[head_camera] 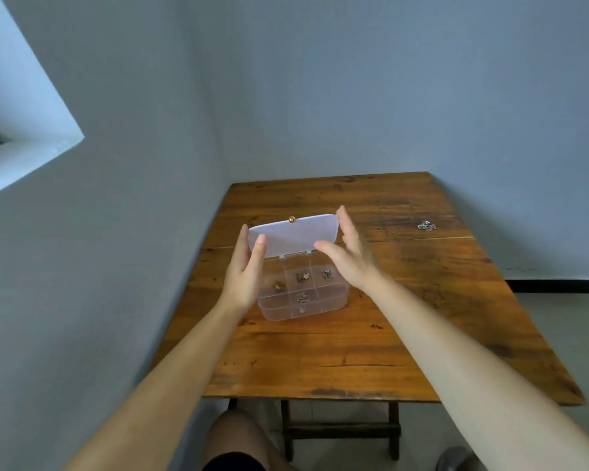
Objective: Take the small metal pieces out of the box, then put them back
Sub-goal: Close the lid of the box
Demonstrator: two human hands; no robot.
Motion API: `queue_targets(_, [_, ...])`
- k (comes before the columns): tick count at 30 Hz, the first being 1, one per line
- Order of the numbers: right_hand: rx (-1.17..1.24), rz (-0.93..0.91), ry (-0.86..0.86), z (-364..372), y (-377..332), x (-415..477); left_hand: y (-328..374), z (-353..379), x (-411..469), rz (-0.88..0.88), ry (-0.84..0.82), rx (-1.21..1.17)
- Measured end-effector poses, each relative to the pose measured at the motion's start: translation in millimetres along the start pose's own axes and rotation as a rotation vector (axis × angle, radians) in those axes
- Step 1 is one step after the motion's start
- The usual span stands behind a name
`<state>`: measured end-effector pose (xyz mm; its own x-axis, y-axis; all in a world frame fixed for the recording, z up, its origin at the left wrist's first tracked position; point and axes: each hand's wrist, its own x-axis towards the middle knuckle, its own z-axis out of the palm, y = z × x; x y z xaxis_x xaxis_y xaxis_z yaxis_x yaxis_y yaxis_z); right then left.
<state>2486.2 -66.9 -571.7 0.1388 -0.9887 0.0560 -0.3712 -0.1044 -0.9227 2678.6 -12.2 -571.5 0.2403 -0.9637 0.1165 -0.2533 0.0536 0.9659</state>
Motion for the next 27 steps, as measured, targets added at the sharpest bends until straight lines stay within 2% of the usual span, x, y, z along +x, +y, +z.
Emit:
queue_targets(7, [-0.14,-0.082,-0.009,7.6,25.2,-46.4,-29.6,1.8,-40.9,0.072,-0.05,0.268])
queue_targets(11, [-0.235,-0.085,-0.048,10.1,42.7,-65.9,-53.8,4.3,-56.2,0.1,-0.043,0.315])
queue_targets(15, [-0.331,-0.039,-0.084,15.3,60.9,-78.4,-75.7,4.0,-62.2,0.053,-0.1,0.389])
queue_targets(20, [-0.479,-0.02,-0.162,15.8,74.3,-83.0,-86.8,8.0,-71.6,-0.014,-0.14,0.612])
queue_targets(23, [-0.487,-0.021,-0.167,16.8,74.1,-79.8,-88.6,6.9,-65.2,0.036,-0.169,0.702])
queue_targets(27, [-0.483,-0.03,-0.173,18.1,73.3,-69.2,-82.0,6.7,-44.6,0.204,-0.229,0.937])
